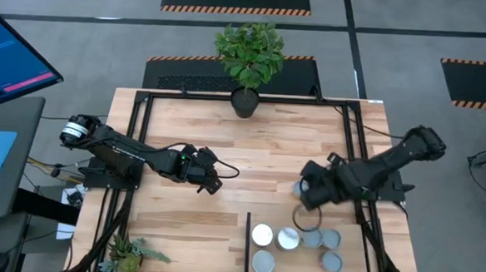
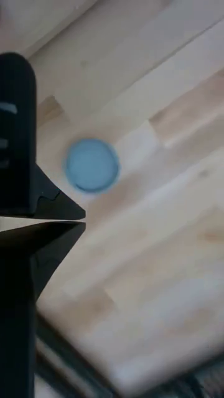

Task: Pick and place cans onto a shelf
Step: Put the canned pineapple on the shelf

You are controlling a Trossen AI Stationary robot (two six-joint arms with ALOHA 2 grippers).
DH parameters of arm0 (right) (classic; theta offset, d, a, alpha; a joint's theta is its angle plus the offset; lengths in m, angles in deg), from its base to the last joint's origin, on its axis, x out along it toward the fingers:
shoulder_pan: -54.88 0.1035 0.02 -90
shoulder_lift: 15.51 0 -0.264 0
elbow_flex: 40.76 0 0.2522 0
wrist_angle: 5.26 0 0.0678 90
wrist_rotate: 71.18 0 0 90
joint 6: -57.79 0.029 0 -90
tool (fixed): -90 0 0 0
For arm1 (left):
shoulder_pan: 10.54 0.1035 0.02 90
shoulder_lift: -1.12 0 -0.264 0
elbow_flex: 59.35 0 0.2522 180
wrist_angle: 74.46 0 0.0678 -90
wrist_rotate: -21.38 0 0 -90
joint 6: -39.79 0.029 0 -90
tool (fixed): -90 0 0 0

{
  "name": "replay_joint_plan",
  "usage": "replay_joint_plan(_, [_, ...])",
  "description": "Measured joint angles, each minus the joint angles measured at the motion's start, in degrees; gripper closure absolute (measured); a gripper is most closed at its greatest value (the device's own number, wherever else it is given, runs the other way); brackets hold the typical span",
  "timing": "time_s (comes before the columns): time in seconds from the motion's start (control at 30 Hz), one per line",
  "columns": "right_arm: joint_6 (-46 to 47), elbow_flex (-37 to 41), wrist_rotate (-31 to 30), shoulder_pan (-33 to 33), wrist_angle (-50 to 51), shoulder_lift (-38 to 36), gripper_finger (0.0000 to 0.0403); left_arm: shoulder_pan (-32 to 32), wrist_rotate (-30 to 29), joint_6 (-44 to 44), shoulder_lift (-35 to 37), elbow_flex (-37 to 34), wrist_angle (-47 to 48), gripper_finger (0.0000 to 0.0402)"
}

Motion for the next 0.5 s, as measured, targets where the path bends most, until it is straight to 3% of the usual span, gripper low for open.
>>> replay_joint_plan(0.13, [-6.96, 8.71, 9.12, -7.44, -13.74, -3.22, 0.0365, -0.01, -0.02, 0.0, 0.0, 0.0, -0.01, 0.0401])
replay_joint_plan(0.23, [-10.11, 13.25, 12.13, -12.15, -21.18, -3.84, 0.0365, 0.01, -0.02, -0.01, 0.0, 0.0, -0.12, 0.0401])
replay_joint_plan(0.5, [-14.34, 15.92, 18.08, -21.68, -25.39, -3.69, 0.0334, 0.01, -0.06, -0.34, 0.0, 0.0, -0.21, 0.0401])
